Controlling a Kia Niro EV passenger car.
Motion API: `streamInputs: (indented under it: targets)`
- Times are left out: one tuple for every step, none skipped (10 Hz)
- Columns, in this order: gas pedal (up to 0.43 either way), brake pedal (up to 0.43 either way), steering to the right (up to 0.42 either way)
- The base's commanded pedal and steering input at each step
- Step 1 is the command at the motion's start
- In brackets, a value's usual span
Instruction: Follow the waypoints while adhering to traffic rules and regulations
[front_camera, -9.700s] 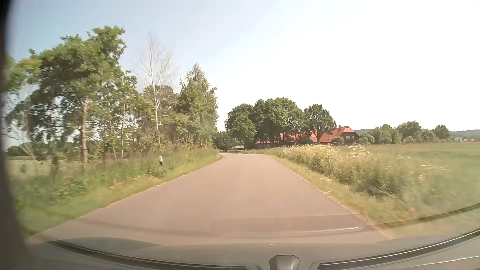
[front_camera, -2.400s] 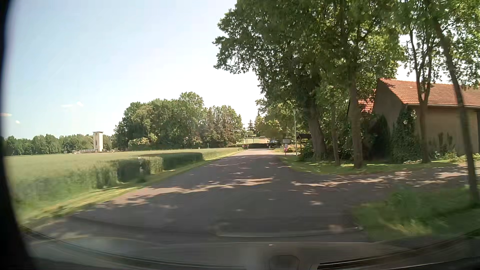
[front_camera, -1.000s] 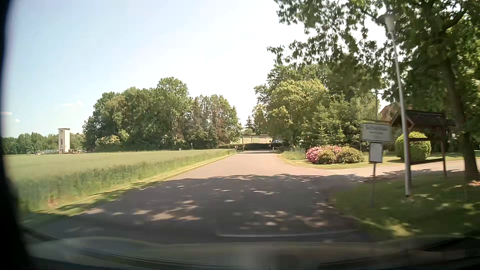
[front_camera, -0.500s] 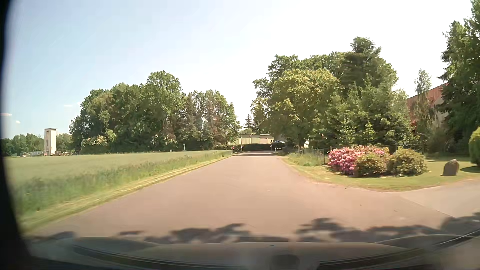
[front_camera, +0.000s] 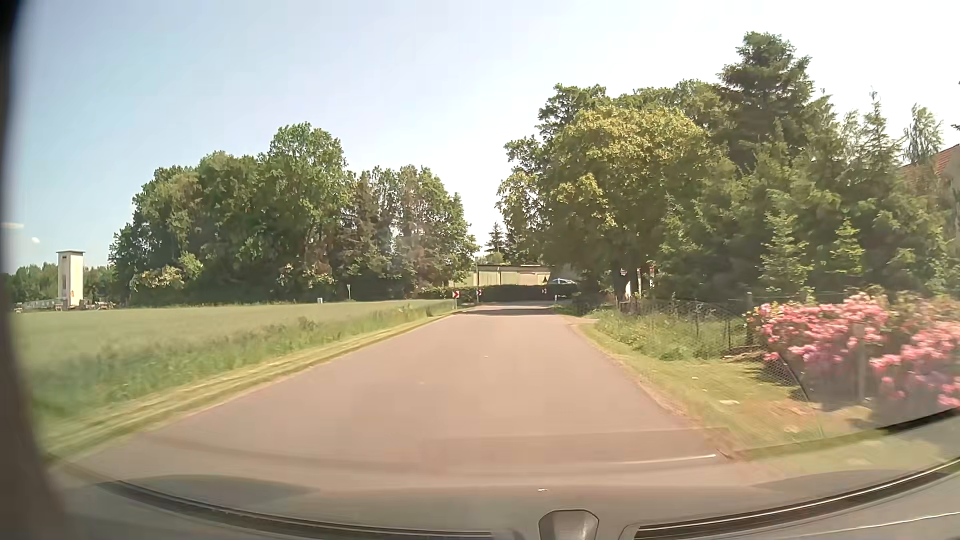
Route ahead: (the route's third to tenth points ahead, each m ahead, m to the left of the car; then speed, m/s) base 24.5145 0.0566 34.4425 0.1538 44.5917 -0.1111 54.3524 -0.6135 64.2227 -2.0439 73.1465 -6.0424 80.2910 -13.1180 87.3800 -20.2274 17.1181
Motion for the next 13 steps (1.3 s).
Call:
streamInputs:
  targets:
    - [0.000, 0.006, 0.003]
    - [0.000, 0.006, 0.003]
    - [0.000, 0.006, 0.003]
    - [0.000, 0.006, 0.003]
    - [0.000, 0.018, 0.002]
    - [0.000, 0.085, 0.003]
    - [0.000, 0.152, 0.003]
    - [0.000, 0.201, 0.002]
    - [0.000, 0.213, 0.003]
    - [0.000, 0.226, 0.003]
    - [0.000, 0.238, 0.003]
    - [0.000, 0.250, 0.002]
    - [0.000, 0.250, 0.003]
